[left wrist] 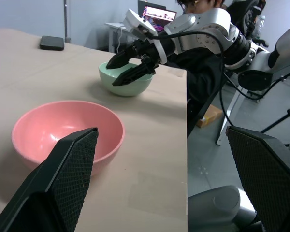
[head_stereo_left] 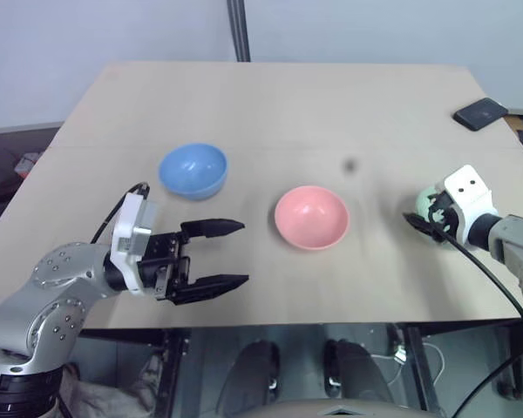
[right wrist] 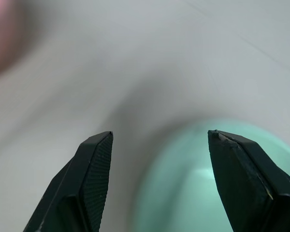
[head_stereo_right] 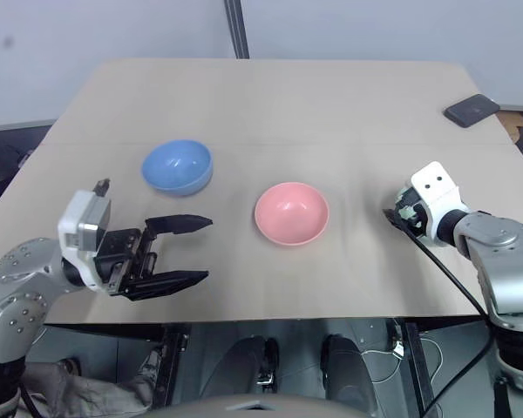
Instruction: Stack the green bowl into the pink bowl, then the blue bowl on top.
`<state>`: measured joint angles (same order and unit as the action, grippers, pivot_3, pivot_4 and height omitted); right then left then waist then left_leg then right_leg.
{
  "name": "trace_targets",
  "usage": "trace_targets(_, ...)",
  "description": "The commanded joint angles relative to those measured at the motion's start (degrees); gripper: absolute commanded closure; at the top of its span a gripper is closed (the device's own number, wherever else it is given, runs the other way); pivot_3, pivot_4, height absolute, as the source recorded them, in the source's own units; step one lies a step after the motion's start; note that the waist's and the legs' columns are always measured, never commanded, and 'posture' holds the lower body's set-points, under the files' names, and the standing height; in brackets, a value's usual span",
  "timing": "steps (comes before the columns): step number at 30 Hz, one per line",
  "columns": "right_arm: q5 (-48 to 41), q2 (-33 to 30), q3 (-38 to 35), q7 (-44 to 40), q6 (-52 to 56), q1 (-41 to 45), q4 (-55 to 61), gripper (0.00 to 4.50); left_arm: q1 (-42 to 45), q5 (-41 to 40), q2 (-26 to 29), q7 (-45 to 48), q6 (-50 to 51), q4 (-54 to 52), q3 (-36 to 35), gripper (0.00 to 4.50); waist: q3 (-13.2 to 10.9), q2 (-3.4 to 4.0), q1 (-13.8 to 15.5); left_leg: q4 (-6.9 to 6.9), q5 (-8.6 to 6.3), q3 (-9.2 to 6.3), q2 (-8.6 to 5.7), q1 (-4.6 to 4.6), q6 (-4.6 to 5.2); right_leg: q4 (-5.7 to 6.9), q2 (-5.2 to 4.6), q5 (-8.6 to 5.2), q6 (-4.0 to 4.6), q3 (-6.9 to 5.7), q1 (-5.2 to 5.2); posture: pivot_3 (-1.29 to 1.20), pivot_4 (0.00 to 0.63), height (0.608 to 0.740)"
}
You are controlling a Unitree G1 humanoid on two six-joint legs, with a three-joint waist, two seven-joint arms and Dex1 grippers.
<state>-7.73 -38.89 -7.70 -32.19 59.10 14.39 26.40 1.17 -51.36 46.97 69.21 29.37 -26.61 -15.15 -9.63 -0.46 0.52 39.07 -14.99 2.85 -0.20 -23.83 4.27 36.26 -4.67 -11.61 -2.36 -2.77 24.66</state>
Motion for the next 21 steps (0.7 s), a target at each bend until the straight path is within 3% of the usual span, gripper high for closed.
trace_targets(1,0.4,1.3,-0.7,3.6,2.3,-0.1,1.6,1.23,0.2,0.1,0.2,0.7,-0.8,-0.1,-0.5,0.00,0.0,0.01,0.1,0.00,0.00,0.01,0.00,-0.01,0.00,0.00,0.05,0.00,0.00,0.03,0.00,0.00,0.150,0.739)
trace_targets(3,0.2,2.0,-0.4,4.5,2.7,-0.3,0.7,1.23,0.4,0.2,0.1,0.8,-0.8,0.1,-0.4,0.00,0.0,0.01,0.2,0.00,-0.01,0.02,-0.01,-0.02,0.02,-0.04,0.07,0.00,-0.02,0.06,-0.01,0.00,0.150,0.739)
trace_targets(6,-0.3,2.3,0.1,4.4,1.3,-0.4,-0.7,2.05,0.6,0.3,0.1,0.6,-0.8,0.0,-0.3,0.00,0.0,0.01,0.3,0.01,-0.01,0.02,-0.03,-0.02,0.03,-0.05,0.07,-0.01,-0.03,0.08,-0.03,0.00,0.150,0.739)
trace_targets(11,-0.8,1.0,0.7,3.6,0.0,1.8,-1.4,4.48,0.5,0.3,-0.5,-0.3,-0.7,0.2,-0.8,0.00,0.0,0.01,0.2,0.01,-0.01,0.02,-0.02,-0.01,0.04,-0.05,0.10,-0.01,-0.03,0.08,-0.03,0.00,0.150,0.739)
trace_targets(15,-2.2,-0.8,2.1,1.2,-1.8,3.2,0.2,4.48,0.8,0.3,-2.0,-3.1,-1.1,-0.5,-1.2,0.00,0.0,0.01,0.2,0.01,-0.01,0.02,-0.01,-0.01,0.04,-0.04,0.12,0.00,-0.04,0.09,-0.02,0.00,0.150,0.739)
trace_targets(21,-15.7,3.6,6.8,-11.7,-10.7,10.6,10.1,4.48,1.6,2.5,-6.0,-12.7,-1.5,2.3,-3.2,0.00,0.0,0.01,-0.2,0.02,-0.07,0.03,0.17,0.02,0.13,-0.04,0.28,0.12,-0.26,0.15,-0.02,0.00,0.150,0.739)
